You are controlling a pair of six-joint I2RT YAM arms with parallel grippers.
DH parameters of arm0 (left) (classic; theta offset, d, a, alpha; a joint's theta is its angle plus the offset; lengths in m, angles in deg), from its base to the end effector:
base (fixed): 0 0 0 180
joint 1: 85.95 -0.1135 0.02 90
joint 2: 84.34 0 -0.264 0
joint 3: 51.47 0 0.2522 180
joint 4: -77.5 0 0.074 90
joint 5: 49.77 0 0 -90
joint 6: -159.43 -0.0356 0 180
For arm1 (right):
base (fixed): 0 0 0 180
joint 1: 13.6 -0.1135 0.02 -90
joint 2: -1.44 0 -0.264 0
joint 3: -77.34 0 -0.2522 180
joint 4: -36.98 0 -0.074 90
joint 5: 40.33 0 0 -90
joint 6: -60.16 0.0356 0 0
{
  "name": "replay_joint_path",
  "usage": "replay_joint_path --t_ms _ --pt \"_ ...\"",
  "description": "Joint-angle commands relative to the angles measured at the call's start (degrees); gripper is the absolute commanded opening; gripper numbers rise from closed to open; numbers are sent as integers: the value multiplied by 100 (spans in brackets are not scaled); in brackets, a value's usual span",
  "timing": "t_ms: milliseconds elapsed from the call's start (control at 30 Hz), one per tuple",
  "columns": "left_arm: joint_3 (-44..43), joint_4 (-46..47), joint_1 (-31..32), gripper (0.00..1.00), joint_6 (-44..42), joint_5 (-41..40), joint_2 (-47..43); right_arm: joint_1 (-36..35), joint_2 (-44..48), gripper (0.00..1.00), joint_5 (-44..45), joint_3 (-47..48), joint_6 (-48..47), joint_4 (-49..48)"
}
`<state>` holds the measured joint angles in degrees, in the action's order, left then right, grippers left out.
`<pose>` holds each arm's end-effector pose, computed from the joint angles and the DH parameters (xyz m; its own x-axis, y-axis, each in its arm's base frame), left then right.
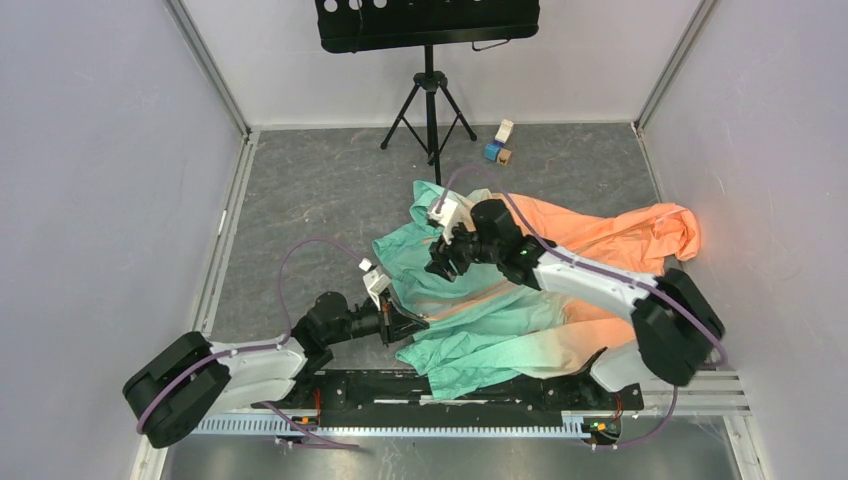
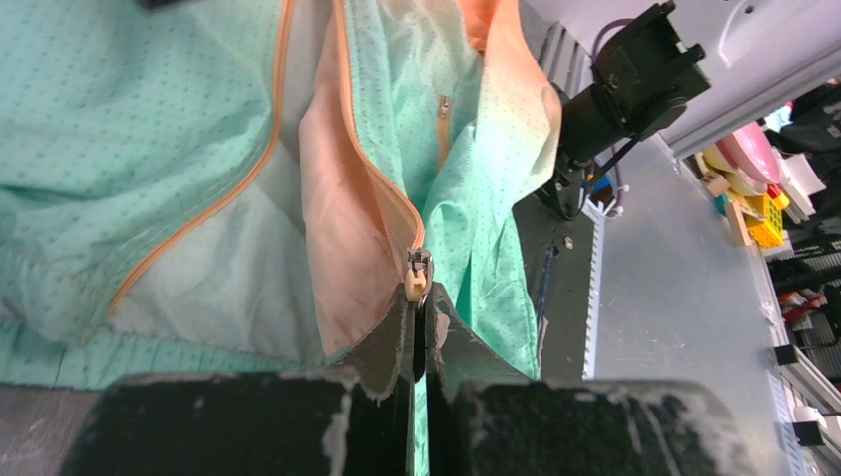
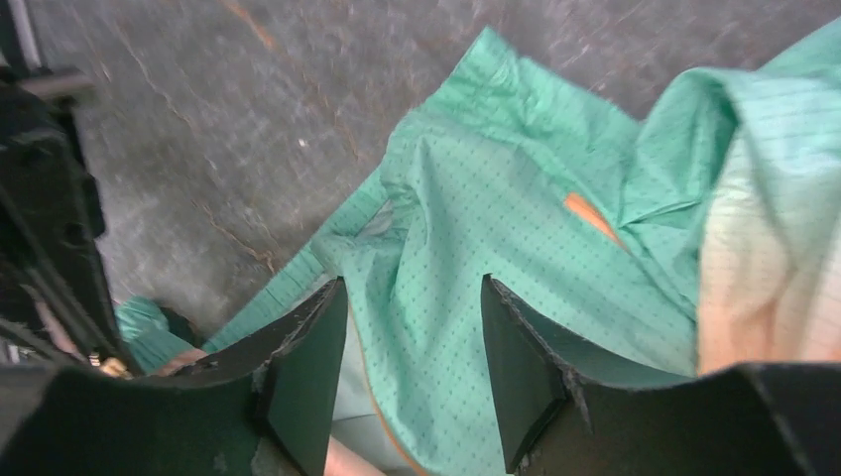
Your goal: Zip up the jacket
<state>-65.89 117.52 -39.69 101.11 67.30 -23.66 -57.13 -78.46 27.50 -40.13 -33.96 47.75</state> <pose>0.1059 -0.1341 0.1500 -0.5661 -0.0848 -0.8200 0.7742 0.2870 -0.5642 0.2146 0.2224 0.2477 -0.2779 -0.3558 -0.8923 -0.9014 0.4178 0.1142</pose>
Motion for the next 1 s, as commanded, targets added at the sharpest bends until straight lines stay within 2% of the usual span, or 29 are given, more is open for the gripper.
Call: replay_joint_path --t_ms 0,133,267,400,667,767,833,900,967 --pt "300 -957 32 2 -142 -289 -403 -278 -778 56 -108 318 -587 63" --pt "397 -987 32 2 -81 -383 -593 -727 -1162 57 297 298 -1264 -207" --pt "449 -980 32 2 -31 -429 -597 -781 -1347 62 68 133 -1379 -723" --pt "506 -964 32 2 26 -500 -626 -1027 -1664 65 383 252 -1800 -577" --pt "497 -1102 30 2 38 -524 -732 -1166 -1991 61 1036 117 -1905 -998" --pt "472 -1092 32 2 6 -513 -675 -1167 -2053 52 1138 142 -1781 -1164" --pt "454 -1097 32 2 4 -491 -646 -1152 -2021 36 1209 226 -1602 -1101" --pt "440 -1096 32 2 -4 -476 -639 -1087 -1916 20 923 234 -1454 -1046" --pt "444 -1097 32 2 -22 -481 -648 -946 -1793 10 449 169 -1238 -1088"
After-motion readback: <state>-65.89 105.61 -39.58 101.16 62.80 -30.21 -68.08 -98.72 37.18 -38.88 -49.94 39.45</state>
